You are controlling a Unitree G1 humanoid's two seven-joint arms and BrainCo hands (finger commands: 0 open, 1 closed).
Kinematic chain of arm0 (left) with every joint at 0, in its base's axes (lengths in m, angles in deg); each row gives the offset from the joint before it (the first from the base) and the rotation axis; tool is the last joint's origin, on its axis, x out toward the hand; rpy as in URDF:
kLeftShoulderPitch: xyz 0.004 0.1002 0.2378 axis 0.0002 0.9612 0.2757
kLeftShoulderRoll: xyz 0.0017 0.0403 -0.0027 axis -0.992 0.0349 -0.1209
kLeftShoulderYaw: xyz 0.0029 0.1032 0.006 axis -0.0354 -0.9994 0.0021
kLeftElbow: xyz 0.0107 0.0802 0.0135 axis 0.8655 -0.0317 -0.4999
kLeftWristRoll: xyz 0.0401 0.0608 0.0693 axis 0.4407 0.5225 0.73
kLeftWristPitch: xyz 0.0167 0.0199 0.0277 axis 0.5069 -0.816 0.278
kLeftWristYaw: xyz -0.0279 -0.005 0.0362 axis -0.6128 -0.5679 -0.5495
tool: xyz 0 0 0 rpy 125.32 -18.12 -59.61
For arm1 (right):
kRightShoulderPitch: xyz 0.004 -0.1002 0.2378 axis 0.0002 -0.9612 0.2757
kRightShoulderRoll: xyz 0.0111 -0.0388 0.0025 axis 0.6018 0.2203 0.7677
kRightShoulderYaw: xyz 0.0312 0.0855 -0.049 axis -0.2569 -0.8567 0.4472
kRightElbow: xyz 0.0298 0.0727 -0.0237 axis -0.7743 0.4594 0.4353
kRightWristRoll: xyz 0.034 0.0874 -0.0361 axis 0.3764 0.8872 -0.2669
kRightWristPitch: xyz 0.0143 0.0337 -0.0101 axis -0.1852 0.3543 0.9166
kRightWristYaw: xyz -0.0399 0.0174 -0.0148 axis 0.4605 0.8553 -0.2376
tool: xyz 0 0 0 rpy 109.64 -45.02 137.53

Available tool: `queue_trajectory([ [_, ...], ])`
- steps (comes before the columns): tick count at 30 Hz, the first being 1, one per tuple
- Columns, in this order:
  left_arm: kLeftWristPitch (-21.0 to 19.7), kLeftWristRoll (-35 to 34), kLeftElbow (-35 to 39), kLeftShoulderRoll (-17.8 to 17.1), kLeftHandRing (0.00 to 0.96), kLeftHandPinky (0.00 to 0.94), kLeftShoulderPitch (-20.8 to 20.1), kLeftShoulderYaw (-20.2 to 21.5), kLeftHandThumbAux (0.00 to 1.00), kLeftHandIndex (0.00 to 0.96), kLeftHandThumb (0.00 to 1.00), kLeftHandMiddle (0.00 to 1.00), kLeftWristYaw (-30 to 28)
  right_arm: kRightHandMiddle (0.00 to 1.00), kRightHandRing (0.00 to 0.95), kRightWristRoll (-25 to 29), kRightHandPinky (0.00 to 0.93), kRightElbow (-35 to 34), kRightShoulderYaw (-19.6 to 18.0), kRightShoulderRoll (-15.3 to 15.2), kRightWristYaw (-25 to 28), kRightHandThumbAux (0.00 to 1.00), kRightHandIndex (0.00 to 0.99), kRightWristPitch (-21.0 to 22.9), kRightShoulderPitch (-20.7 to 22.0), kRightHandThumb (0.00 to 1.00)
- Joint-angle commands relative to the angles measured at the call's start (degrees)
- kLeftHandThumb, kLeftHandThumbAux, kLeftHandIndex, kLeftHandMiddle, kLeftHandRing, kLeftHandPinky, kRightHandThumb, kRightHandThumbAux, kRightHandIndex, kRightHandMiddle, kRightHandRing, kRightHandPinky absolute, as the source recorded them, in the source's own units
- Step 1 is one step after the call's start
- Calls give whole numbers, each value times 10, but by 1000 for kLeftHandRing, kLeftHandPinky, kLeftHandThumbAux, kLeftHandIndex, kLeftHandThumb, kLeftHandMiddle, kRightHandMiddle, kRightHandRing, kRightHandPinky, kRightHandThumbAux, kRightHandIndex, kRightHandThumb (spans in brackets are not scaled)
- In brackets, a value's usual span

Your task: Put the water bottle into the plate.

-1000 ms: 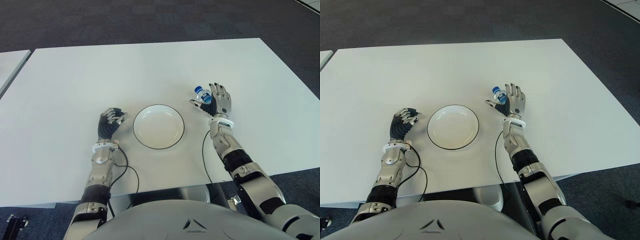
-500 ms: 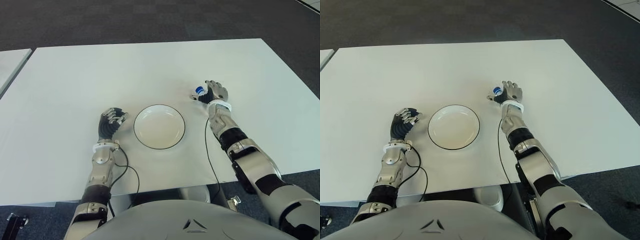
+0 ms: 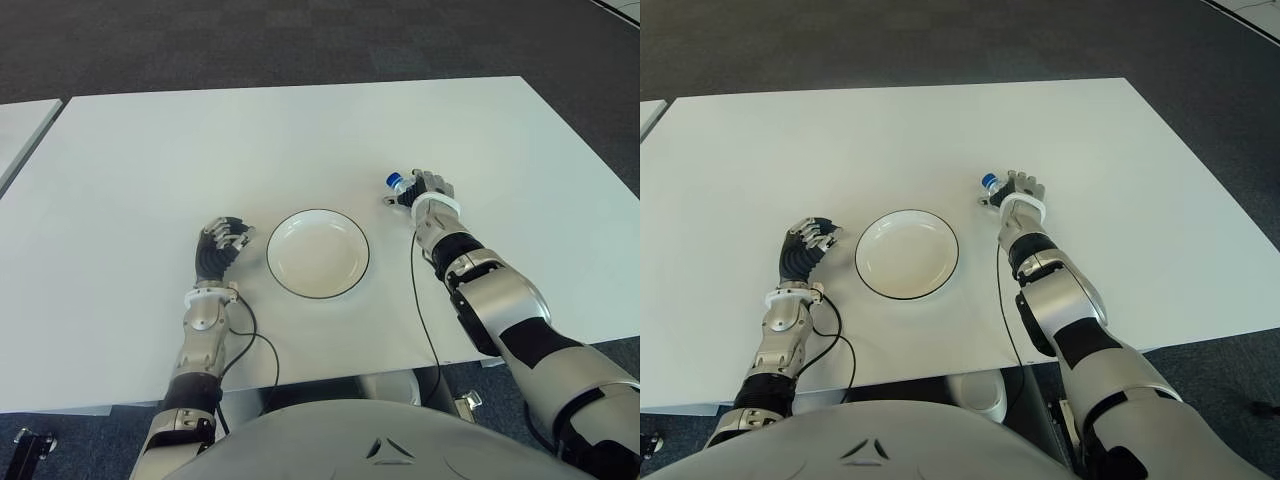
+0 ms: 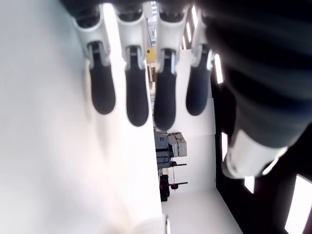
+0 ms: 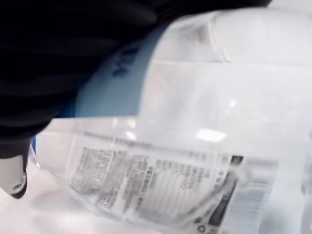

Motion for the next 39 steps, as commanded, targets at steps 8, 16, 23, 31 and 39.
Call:
queue_trajectory([
  [8, -60, -4, 4, 18, 438, 440, 48, 5, 720, 428, 704, 463, 17, 0, 0, 26, 33, 36, -5, 5, 16, 556, 0, -8, -24, 459],
  [16, -68, -5, 12, 21, 429, 432, 49, 7, 720, 428, 705, 454, 19, 0, 0, 39, 81, 39, -11, 6, 10, 582, 0, -19, -34, 491],
  [23, -70, -3, 12, 22, 430, 442, 48, 9, 721, 428, 704, 453, 20, 0, 5, 56, 124, 38, -26, 9, -18, 589, 0, -25, -43, 505],
  [31, -68, 3, 11, 22, 452, 458, 46, 11, 719, 430, 707, 473, 23, 164, 194, 72, 303, 37, -47, 5, -130, 641, 112, -90, -98, 478],
  [39, -68, -1, 10, 23, 447, 443, 44, 14, 719, 430, 707, 473, 20, 458, 467, 103, 517, 38, -86, 12, -195, 705, 390, -136, -109, 627],
])
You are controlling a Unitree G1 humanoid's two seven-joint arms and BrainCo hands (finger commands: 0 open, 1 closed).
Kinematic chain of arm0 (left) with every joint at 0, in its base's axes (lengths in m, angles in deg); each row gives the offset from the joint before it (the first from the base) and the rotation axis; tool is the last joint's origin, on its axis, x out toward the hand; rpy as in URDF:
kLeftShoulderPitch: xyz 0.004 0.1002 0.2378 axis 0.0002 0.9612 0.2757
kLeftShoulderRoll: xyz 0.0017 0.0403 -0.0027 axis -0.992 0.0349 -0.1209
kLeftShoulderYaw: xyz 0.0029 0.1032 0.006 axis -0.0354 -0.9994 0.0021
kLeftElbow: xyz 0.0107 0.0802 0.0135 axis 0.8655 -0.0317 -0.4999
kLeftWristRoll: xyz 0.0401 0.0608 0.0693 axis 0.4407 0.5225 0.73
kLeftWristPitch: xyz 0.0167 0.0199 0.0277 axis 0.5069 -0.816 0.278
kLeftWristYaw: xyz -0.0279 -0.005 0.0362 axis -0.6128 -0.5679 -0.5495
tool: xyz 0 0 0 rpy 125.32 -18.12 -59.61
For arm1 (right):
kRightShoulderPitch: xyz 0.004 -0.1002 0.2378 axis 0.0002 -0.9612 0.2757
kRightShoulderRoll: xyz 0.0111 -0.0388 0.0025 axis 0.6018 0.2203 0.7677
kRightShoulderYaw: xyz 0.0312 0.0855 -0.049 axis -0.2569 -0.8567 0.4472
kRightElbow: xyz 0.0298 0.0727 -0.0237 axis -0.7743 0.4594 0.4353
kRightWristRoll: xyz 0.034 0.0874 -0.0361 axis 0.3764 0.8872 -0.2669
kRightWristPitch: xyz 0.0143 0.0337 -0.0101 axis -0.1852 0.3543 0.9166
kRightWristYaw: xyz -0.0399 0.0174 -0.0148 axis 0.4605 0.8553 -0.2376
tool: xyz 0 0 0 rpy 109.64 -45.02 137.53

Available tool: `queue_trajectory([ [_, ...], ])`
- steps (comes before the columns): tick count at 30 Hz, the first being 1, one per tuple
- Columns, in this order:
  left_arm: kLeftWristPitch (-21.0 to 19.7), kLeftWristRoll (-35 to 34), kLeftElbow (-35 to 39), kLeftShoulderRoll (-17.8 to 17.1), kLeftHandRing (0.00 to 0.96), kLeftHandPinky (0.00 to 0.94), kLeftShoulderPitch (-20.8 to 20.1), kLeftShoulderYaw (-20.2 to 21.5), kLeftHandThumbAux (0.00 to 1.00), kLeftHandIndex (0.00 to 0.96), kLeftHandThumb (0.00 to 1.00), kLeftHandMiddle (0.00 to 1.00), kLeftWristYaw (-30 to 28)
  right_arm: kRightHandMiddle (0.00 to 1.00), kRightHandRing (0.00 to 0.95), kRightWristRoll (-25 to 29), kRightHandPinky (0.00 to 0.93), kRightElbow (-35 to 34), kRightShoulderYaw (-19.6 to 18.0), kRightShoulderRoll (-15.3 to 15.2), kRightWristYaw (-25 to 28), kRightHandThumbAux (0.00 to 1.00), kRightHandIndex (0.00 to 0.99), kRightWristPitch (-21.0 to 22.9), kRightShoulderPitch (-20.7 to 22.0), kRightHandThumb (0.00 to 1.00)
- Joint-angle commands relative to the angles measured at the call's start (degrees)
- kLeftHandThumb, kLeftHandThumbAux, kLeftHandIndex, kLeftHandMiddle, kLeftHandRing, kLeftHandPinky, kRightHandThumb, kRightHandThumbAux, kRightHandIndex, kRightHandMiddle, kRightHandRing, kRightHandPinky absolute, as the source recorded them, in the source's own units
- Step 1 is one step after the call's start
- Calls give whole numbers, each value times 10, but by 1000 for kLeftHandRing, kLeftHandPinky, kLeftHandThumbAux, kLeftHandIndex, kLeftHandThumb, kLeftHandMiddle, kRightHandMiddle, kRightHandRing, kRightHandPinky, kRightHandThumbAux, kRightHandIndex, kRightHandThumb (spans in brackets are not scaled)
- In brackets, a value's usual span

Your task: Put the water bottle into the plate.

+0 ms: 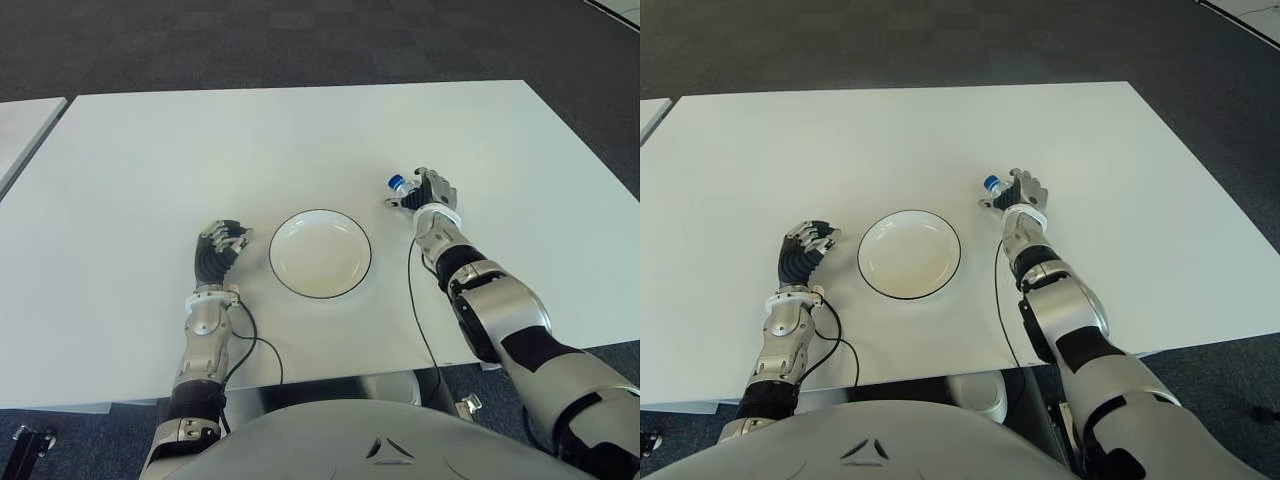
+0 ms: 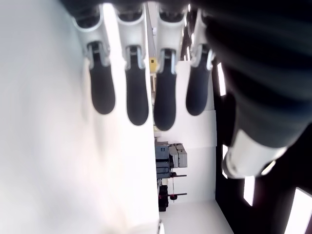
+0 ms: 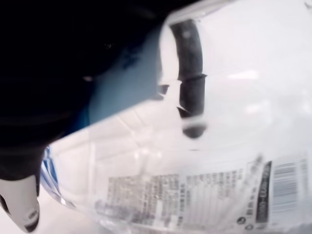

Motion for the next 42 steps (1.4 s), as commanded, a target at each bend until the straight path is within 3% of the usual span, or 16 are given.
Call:
queue_trajectory([
  [1, -41, -3, -28, 8, 446, 442, 24, 1, 719, 430, 707, 473, 5, 471, 480, 39, 528, 26, -31, 18, -20, 708, 397, -20, -59, 642],
  [12, -39, -7, -36, 8, 442, 446, 20, 6, 719, 431, 708, 471, 3, 693, 731, 43, 780, 30, -47, 13, -65, 721, 434, -77, -82, 703],
  [25, -33, -9, -42, 9, 457, 457, 14, 11, 717, 431, 709, 482, 7, 818, 839, 44, 867, 28, -57, 13, -84, 726, 438, -104, -87, 703],
  [42, -31, -12, -52, 5, 466, 466, 6, 14, 716, 432, 710, 489, 3, 848, 867, 40, 882, 20, -62, 14, -120, 725, 438, -139, -85, 703],
])
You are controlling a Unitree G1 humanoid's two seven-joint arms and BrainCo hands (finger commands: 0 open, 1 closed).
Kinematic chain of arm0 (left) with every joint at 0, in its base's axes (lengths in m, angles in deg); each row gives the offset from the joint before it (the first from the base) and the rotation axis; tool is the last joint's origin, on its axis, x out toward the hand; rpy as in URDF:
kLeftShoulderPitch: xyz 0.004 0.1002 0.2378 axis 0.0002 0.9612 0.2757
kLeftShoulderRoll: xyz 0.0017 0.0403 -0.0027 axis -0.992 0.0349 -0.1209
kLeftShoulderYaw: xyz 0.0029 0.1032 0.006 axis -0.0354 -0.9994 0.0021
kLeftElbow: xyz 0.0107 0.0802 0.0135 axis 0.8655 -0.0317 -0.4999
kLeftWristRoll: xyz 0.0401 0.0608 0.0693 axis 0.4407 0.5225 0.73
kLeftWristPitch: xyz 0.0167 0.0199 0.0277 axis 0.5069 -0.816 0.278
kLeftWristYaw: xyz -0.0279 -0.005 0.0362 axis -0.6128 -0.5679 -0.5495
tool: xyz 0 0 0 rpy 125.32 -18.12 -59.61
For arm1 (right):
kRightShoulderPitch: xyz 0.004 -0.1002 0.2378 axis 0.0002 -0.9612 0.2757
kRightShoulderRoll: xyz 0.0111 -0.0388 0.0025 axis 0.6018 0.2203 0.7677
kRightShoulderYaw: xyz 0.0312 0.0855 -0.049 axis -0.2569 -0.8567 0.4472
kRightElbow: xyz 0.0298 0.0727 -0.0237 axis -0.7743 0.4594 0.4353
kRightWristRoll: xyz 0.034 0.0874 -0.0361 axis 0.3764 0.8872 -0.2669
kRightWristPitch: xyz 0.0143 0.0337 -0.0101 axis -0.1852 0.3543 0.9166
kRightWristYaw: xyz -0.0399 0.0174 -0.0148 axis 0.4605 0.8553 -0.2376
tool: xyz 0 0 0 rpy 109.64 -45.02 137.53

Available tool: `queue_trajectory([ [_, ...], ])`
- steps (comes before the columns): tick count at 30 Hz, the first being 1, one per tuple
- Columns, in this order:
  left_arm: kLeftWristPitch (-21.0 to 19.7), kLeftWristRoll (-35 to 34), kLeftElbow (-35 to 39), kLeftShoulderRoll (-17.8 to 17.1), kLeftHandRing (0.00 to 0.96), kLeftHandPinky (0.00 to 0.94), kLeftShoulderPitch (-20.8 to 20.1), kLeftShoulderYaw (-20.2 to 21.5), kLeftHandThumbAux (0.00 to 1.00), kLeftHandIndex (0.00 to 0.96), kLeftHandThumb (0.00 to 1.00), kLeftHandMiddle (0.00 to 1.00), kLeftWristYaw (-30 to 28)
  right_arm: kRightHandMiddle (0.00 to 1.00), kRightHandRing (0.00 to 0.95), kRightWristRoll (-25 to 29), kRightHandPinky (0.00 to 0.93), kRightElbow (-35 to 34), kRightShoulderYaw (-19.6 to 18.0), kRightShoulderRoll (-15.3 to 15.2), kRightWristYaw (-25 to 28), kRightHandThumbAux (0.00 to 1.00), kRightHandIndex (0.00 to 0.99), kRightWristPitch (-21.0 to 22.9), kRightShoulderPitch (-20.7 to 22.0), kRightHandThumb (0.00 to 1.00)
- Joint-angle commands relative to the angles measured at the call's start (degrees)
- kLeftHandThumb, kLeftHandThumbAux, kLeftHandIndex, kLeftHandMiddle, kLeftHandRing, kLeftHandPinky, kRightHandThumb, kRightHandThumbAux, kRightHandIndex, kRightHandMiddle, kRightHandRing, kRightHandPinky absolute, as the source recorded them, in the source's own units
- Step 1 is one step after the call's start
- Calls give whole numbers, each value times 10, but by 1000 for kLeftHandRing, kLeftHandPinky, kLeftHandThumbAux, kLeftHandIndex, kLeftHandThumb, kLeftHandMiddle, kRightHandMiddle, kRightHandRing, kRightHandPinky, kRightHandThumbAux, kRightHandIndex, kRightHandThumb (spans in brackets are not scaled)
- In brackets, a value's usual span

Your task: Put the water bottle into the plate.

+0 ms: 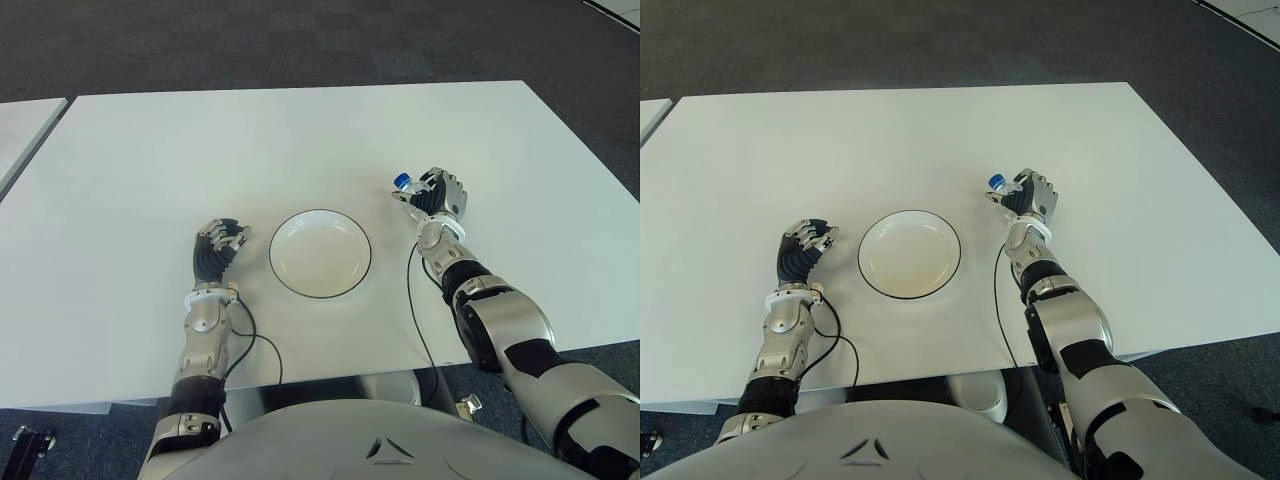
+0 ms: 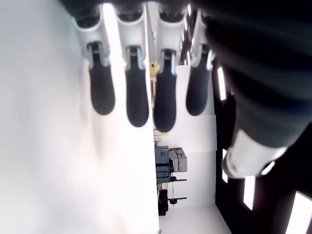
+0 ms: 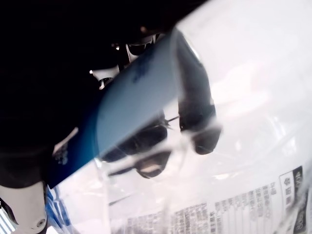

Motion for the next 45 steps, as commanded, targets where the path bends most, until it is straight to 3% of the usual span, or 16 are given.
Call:
queue_trajectory([
  [1, -29, -13, -37, 7, 466, 463, 19, 7, 716, 432, 711, 489, -1, 849, 868, 15, 883, 21, -2, 15, 1, 725, 438, -5, -43, 703],
  [15, -38, -11, -40, 7, 441, 438, 14, 6, 718, 431, 709, 472, 6, 854, 873, 10, 885, 3, 4, 15, -54, 725, 438, -44, -29, 702],
  [26, -37, -13, -32, 13, 441, 441, 18, 3, 717, 430, 708, 471, 5, 856, 875, -15, 888, -44, 32, 14, -135, 724, 438, -78, -20, 703],
  [35, -38, -7, -34, 14, 437, 439, 17, 0, 719, 430, 707, 467, 6, 855, 876, -31, 889, -134, 53, 15, -151, 723, 439, -80, -32, 705],
  [45, -38, -1, -38, 15, 447, 453, 16, -3, 718, 430, 707, 465, 13, 863, 878, -67, 887, -329, 88, 25, -122, 723, 440, -79, -96, 707],
])
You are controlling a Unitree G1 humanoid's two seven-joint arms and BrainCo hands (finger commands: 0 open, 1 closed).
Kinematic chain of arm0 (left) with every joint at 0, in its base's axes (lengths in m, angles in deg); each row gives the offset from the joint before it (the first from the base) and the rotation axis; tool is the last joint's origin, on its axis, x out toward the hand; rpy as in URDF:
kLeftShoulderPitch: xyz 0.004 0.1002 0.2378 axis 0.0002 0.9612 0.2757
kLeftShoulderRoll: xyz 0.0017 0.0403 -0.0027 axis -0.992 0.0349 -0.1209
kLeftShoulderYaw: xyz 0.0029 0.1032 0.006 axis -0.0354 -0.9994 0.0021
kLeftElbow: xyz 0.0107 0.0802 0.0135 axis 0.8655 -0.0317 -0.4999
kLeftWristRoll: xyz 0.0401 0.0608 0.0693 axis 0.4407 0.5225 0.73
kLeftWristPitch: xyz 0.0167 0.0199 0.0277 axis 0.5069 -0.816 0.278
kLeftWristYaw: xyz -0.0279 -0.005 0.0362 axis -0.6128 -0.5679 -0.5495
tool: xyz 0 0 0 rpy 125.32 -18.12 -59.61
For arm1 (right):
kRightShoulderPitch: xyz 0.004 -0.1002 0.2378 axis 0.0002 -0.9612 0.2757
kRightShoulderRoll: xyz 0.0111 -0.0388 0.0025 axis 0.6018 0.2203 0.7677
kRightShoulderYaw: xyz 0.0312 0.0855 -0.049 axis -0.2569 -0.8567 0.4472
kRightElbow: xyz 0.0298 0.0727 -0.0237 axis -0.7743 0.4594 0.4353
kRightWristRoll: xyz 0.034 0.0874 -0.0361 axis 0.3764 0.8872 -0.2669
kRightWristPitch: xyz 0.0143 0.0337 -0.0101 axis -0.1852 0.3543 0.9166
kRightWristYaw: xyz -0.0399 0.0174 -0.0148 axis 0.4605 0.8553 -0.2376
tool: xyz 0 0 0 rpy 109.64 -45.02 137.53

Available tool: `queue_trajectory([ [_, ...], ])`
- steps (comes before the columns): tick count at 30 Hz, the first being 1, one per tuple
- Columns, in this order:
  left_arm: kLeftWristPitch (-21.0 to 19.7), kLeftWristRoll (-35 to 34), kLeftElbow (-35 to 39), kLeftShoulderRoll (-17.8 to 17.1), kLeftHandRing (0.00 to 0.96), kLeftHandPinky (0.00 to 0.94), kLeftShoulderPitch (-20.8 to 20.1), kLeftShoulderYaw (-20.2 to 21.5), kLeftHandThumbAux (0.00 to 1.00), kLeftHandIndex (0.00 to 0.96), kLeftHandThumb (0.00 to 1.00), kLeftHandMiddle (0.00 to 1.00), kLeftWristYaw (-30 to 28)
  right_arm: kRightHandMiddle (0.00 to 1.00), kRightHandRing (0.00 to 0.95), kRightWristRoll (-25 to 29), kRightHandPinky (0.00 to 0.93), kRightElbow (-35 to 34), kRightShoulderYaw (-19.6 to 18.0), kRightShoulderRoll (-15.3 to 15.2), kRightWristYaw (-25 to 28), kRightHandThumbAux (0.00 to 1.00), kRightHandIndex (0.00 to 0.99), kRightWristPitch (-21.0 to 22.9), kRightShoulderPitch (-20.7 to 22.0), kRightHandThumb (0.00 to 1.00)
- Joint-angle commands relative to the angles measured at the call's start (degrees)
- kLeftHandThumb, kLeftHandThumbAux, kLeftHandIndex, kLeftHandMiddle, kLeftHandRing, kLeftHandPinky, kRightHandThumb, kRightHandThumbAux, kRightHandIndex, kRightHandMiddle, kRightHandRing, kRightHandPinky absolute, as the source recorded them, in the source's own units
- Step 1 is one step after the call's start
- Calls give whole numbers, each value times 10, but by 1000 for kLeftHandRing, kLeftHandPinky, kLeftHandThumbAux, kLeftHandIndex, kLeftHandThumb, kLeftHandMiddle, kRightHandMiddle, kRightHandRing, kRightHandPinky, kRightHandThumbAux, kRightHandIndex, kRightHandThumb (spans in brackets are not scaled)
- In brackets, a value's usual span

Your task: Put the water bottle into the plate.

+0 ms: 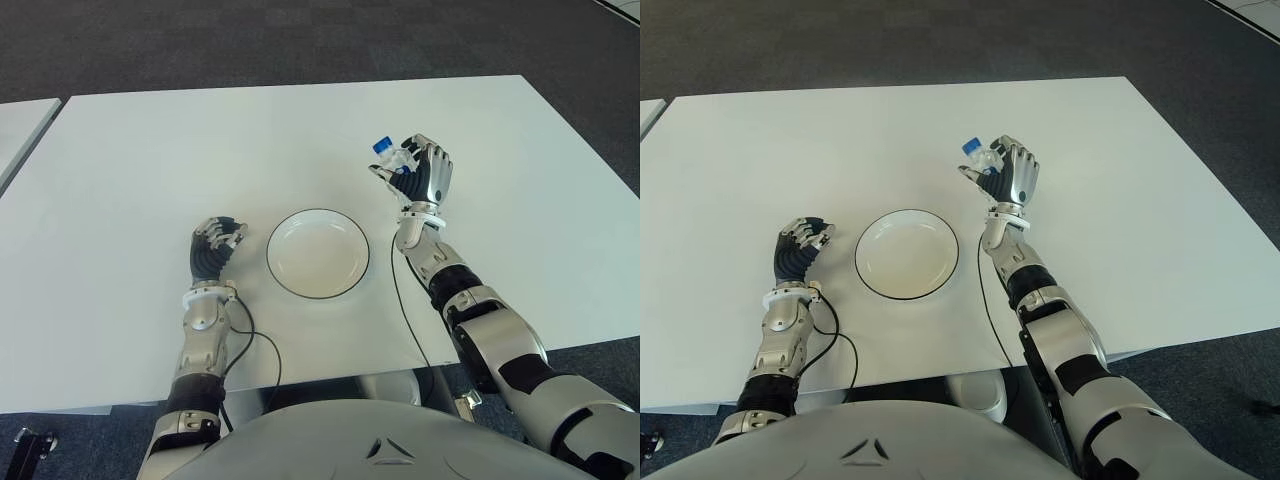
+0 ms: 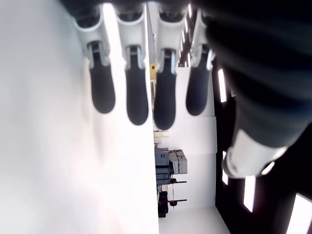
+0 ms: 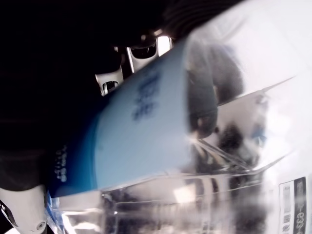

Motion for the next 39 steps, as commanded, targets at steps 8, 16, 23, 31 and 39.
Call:
queue_trajectory([
  [8, -37, 2, -35, 10, 459, 469, 22, -5, 718, 429, 706, 472, 8, 881, 888, -33, 889, -184, 26, 14, 52, 721, 439, -15, -71, 711],
  [16, -36, 3, -33, 14, 467, 469, 24, -5, 716, 431, 709, 484, 12, 887, 893, -43, 890, -251, 50, 19, 100, 718, 439, -48, -108, 715],
  [23, -38, 3, -30, 16, 466, 463, 26, -6, 716, 431, 709, 487, 14, 890, 892, -49, 888, -292, 72, 23, 132, 717, 439, -92, -130, 716],
  [31, -36, 5, -30, 17, 460, 456, 27, -7, 717, 430, 708, 481, 18, 884, 891, -56, 881, -258, 102, -43, 217, 715, 440, -214, -100, 723],
  [39, -40, 6, -30, 18, 460, 462, 27, -7, 718, 430, 707, 479, 22, 895, 899, -60, 893, -232, 126, -73, 316, 714, 440, -273, -82, 721],
])
